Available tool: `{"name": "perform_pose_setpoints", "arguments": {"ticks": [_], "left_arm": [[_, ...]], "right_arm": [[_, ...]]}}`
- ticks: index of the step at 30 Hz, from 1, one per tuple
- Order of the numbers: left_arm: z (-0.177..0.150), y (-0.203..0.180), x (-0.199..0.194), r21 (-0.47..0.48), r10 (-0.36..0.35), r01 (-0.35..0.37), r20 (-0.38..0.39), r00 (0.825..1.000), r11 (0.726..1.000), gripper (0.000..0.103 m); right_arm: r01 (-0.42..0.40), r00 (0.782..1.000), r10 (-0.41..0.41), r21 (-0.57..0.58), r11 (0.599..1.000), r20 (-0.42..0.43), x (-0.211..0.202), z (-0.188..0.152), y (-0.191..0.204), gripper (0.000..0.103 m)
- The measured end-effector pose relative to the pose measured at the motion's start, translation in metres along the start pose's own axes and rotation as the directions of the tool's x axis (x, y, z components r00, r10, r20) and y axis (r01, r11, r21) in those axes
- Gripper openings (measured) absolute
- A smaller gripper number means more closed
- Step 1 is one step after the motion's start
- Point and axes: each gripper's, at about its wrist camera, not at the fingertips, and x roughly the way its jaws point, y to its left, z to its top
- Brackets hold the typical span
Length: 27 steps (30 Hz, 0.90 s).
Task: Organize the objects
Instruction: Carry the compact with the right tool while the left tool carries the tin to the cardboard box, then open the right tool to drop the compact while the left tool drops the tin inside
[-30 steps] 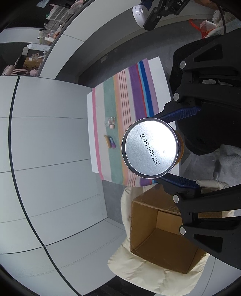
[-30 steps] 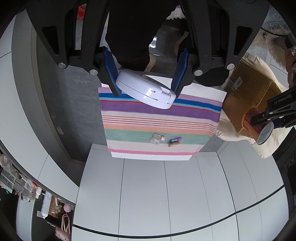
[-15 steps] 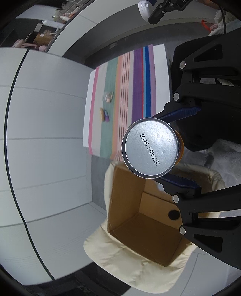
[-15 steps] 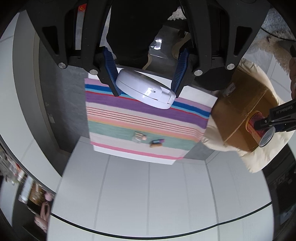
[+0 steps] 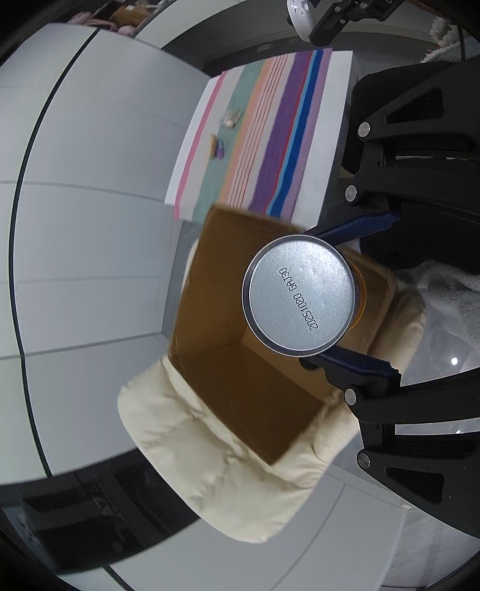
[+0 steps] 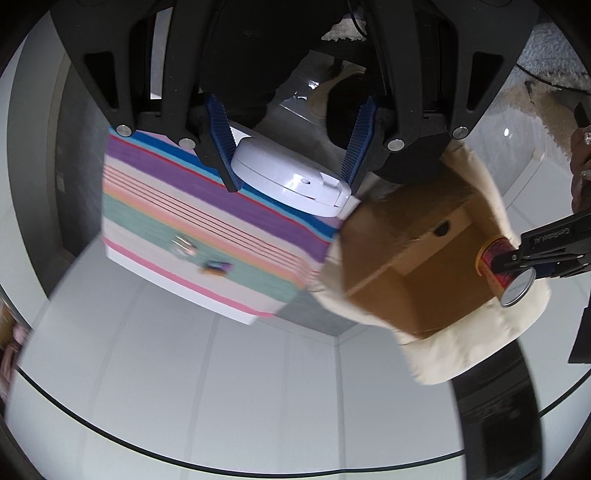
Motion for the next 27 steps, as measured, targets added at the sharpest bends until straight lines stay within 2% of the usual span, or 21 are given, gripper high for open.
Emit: {"name": "perform_pose_setpoints", "arguments": {"ticks": [6,12,21,27], "left_arm": [[-0.015,0.043,-0.004,-0.073,0.069,-0.069,-0.008,0.998,0.995,0.055],[-0.022,0.068,-0.002,-0.121,0.101,-0.103,-0.022,0.995,0.987,0.055],[-0.016,0.069,0.016,-0.107,0.105,-0.107,-0.026,0.994,0.989,0.055],[-0.006,0.078,0.042,-0.119,0.138,-0.143,-0.047,0.989,0.982,0.055]], "right_arm": [[-0.108,0.994,0.11,-0.118,0.987,0.006,0.011,0.016,0.058,0.058],[-0.156,0.987,0.159,-0.204,0.966,-0.003,0.019,0.025,0.099,0.058],[-0.175,0.985,0.173,-0.23,0.958,-0.025,0.041,0.034,0.116,0.058],[-0.179,0.984,0.175,-0.235,0.956,-0.037,0.068,0.048,0.123,0.058]]}}
